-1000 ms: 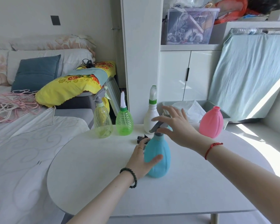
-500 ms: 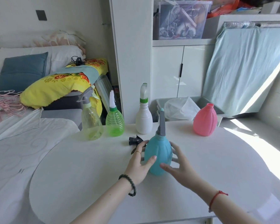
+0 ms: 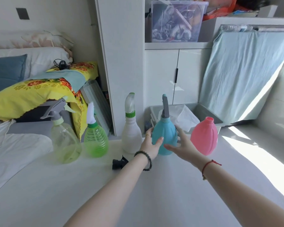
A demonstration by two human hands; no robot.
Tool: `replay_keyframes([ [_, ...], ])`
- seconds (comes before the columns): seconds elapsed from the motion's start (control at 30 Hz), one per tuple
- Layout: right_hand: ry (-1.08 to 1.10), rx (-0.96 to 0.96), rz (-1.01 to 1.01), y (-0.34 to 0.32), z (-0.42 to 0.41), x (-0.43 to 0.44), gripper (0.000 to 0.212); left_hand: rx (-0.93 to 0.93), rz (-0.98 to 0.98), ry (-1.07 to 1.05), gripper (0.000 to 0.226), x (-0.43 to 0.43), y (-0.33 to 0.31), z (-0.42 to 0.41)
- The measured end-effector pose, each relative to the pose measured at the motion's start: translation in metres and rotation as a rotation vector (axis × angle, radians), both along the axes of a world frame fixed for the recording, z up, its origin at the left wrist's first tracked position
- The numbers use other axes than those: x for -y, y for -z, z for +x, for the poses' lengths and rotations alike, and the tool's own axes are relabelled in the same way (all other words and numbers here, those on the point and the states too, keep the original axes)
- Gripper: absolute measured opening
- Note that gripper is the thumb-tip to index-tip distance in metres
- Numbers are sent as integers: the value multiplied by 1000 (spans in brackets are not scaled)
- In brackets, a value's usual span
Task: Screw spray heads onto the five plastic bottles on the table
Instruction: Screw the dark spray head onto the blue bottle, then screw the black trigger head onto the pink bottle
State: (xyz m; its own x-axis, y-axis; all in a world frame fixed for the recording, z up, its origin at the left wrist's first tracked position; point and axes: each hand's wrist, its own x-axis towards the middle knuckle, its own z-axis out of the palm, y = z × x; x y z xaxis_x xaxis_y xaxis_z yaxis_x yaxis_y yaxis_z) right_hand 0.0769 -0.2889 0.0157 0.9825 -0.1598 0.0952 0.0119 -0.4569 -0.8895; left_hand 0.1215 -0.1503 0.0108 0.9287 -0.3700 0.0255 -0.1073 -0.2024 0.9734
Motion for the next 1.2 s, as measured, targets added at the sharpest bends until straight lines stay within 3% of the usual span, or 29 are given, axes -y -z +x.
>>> replay_keyframes([
  [0.2,6,9,-18,23,19,2,92,-25,32,-29,60,7,20,18],
  [0.27,7,55,-112,25,15,4,93,-44,35,-43,64,8,22,17],
  [0.4,165,481,-439,7,-11,25,73,-110,84,-87,68,5,27,2],
  [0.5,460,672,-461,-4,-22,58,77,-126,17,-182,43,5,31,-16],
  [0.57,594,495,-313,-6,-22,78,96,-136,25,-171,28,8,34,-24],
  [0.63,555,221,-140,-3,-19,93,111,-148,25,-106,21,11,35,-31],
  [0.73,475,26,-106,9,-14,104,111,-152,-10,10,14,11,27,-42],
  [1.03,401,17,-34,12,-29,77,85,-92,77,141,49,-12,4,-68],
  [1.2,132,46,-72,9,-78,24,84,-58,70,203,72,-25,-2,-86],
])
